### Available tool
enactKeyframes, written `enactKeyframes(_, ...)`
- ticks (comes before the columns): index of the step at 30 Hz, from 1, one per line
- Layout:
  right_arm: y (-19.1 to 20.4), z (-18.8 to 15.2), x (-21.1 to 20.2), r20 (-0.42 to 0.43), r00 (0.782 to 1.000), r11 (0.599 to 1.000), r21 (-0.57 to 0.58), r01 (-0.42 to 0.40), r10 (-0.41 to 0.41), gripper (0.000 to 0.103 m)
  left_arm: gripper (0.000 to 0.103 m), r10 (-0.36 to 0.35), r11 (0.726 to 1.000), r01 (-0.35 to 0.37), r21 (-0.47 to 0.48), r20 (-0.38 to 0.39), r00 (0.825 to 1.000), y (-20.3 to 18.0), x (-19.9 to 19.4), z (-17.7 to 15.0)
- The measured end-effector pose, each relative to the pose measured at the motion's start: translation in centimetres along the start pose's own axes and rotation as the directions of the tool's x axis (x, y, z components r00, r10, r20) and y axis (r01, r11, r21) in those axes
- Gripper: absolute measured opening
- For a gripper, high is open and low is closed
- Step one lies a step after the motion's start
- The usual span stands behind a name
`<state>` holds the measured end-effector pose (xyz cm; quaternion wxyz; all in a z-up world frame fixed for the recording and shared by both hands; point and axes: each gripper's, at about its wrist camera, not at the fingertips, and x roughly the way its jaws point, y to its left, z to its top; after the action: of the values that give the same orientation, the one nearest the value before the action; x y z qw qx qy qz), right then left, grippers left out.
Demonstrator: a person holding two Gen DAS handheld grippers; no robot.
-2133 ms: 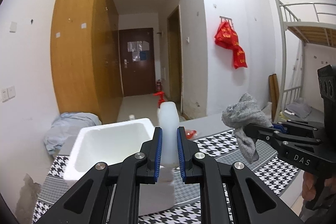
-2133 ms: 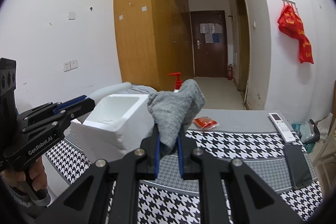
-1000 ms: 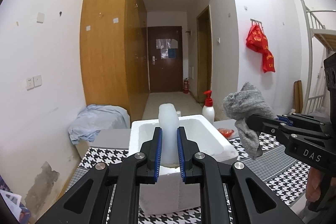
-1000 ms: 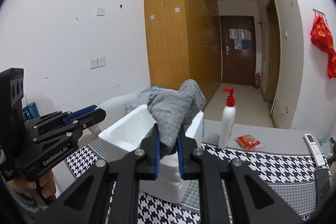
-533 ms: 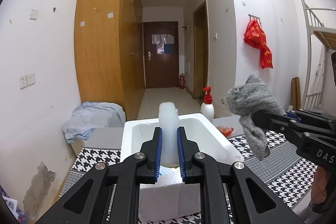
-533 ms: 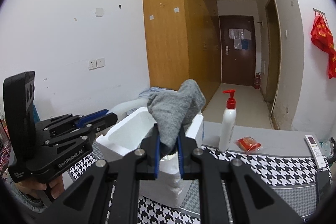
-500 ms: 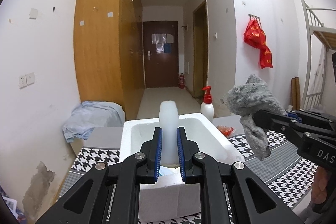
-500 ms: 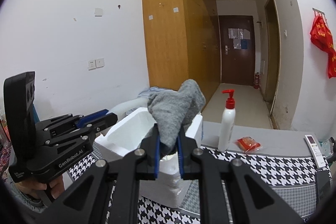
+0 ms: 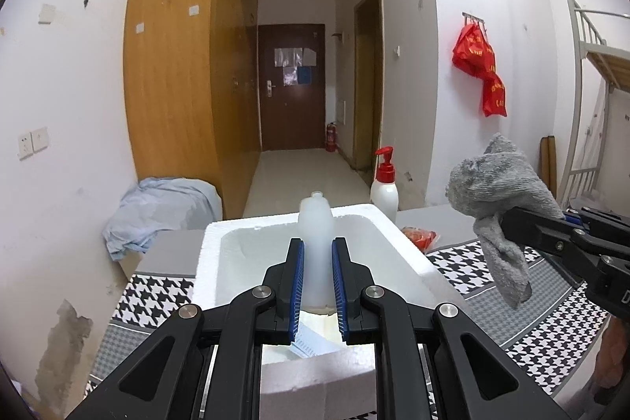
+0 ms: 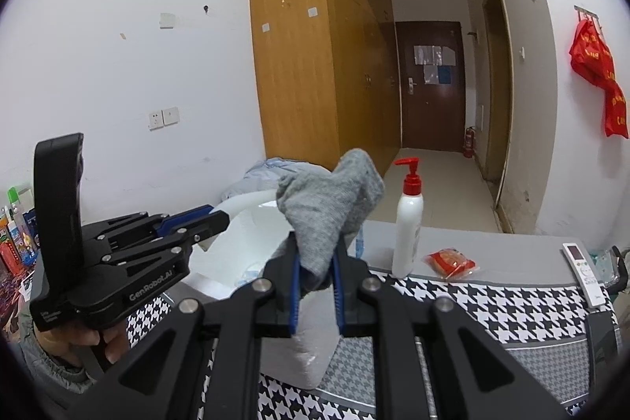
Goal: Organize soft objects
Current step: 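Lower the white foam stick into the box and open the left gripper, then lower the grey sock into the box and open the right gripper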
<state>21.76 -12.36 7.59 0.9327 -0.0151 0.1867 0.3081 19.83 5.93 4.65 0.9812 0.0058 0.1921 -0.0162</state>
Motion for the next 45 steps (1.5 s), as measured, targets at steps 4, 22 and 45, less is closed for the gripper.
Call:
enactKeyframes(4, -0.4, -0.1, 0.2, -0.006, 1.000, 1.000, 0.007, 0.012, -0.012, 0.017, 0.016, -0.008, 1.000, 0.008, 0.005, -0.019, 1.000, 0.1, 0.8, 0.0)
enactKeyframes(22, -0.1, 0.2, 0.5, -0.017, 0.999, 0.999, -0.012, 0.039, -0.040, 0.017, 0.102, 0.082, 0.996, -0.081, -0.028, 0.039, 0.996, 1.2, -0.6, 0.0)
enactKeyframes(45, 2.0, 1.2, 2.5, -0.030, 1.000, 0.999, -0.045, 0.009, -0.010, 0.017, 0.102, 0.214, 0.975, -0.210, -0.072, 0.057, 0.975, 5.6, -4.4, -1.3)
